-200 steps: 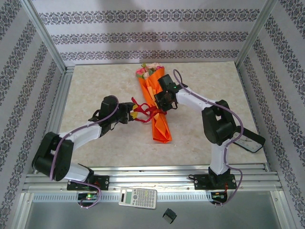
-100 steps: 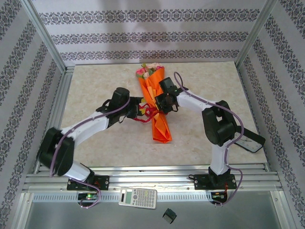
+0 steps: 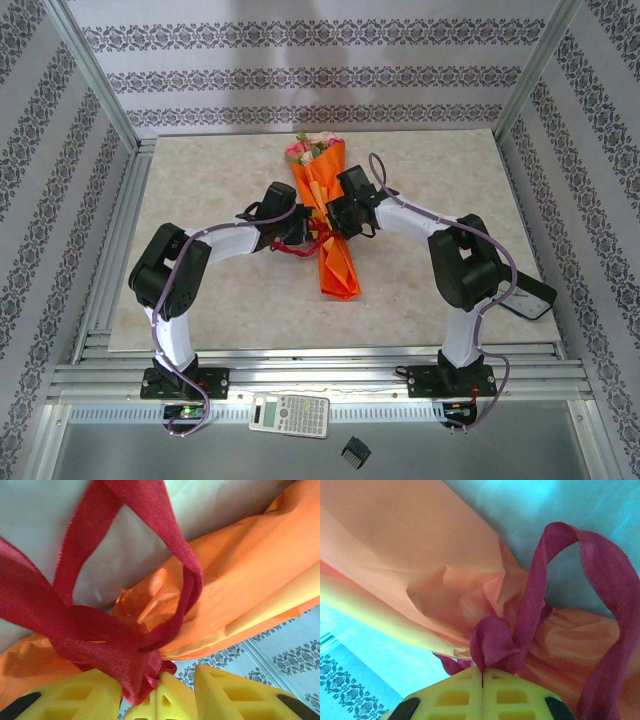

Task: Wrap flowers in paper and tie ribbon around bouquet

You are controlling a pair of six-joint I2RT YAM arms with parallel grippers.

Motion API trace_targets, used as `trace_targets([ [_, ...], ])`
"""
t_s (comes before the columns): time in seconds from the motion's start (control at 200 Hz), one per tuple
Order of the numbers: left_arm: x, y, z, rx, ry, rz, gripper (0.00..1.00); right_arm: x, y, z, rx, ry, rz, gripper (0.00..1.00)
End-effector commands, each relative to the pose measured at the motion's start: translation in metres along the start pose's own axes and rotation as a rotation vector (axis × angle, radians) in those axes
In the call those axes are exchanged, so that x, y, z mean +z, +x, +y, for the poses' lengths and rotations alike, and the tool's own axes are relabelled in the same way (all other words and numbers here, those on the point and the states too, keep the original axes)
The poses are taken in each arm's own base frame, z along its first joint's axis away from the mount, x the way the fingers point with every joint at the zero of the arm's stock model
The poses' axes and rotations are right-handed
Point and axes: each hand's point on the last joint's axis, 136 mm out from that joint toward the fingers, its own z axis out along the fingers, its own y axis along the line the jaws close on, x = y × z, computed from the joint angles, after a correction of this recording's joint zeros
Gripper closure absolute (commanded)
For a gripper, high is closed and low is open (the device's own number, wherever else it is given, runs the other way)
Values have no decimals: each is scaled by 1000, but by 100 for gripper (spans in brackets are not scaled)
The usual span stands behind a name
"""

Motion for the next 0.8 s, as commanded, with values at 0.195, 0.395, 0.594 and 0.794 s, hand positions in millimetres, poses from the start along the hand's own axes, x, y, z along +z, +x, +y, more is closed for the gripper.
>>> trace_targets([
  [0.195, 12, 9, 4, -23, -18, 48, 61, -15, 8, 4, 2, -49, 18, 100],
  [0.395, 12, 6, 12, -6, -44, 42, 76, -17, 5, 3, 12, -59, 9, 100],
  [0.594, 10, 6, 12, 0, -40, 40, 95, -17, 0, 4, 15, -59, 10, 100],
  [0.794, 8, 6, 14, 8, -42, 43, 97, -28, -9, 11, 20, -73, -23, 73],
])
